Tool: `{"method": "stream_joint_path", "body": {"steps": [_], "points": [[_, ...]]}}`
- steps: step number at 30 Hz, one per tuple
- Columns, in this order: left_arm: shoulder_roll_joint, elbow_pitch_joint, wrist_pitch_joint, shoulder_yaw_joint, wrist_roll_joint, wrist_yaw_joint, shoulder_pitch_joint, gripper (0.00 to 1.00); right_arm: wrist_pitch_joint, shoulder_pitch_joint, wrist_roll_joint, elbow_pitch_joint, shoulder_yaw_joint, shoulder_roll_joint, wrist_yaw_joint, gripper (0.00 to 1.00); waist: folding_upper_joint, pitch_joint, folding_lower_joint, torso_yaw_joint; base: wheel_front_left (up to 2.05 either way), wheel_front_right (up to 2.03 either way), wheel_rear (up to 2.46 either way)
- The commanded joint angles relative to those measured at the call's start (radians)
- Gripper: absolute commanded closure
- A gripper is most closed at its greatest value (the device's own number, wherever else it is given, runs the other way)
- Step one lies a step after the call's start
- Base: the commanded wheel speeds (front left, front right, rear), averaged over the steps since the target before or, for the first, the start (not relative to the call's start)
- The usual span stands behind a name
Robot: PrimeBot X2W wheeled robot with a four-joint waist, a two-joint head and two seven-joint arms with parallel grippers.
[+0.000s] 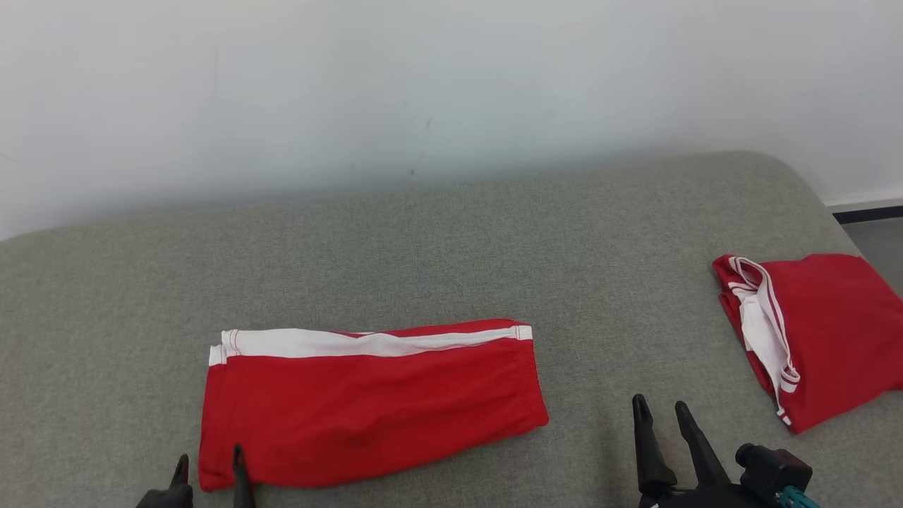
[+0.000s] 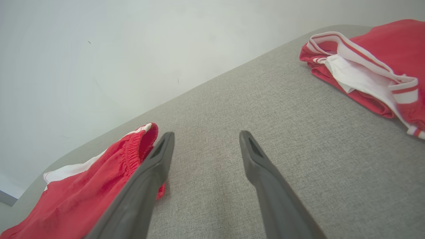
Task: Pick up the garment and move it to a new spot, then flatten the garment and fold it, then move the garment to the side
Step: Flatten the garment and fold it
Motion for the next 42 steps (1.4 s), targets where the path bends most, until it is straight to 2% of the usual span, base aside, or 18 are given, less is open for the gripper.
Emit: {"method": "stream_joint_path", "body": {"steps": [1, 10, 19, 32, 42], "points": [[-0.011, -0.026, -0.003, 0.012, 0.021, 0.002, 0.024, 0.00, -0.001, 0.005, -0.007, -0.004, -0.003, 0.002, -0.003, 0.00, 0.0000, -0.001, 0.0000, 0.003, 0.00, 0.00, 0.00], [-0.028, -0.151, -0.003, 0.071, 0.144, -0.026, 0.107, 0.00, -0.001, -0.006, -0.069, -0.031, -0.015, 0.002, -0.003, 0.00, 0.0000, -0.011, 0.0000, 0.031, 0.00, 0.00, 0.00], [-0.056, -0.220, -0.003, 0.066, 0.225, -0.068, 0.146, 0.00, -0.001, -0.012, -0.155, -0.067, 0.010, 0.002, -0.003, 0.00, 0.0000, -0.005, 0.0000, 0.074, 0.00, 0.00, 0.00], [-0.076, -0.206, -0.003, 0.037, 0.220, -0.103, 0.110, 0.00, -0.001, -0.075, -0.140, -0.009, 0.042, 0.002, -0.003, 0.00, 0.0000, 0.082, 0.0000, 0.165, 0.00, 0.00, 0.00], [-0.080, -0.189, -0.003, 0.004, 0.211, -0.110, 0.051, 0.00, -0.001, -0.186, -0.151, 0.064, -0.008, 0.002, -0.003, 0.00, 0.0000, 0.180, 0.0000, 0.221, 0.00, 0.00, 0.00]]}}
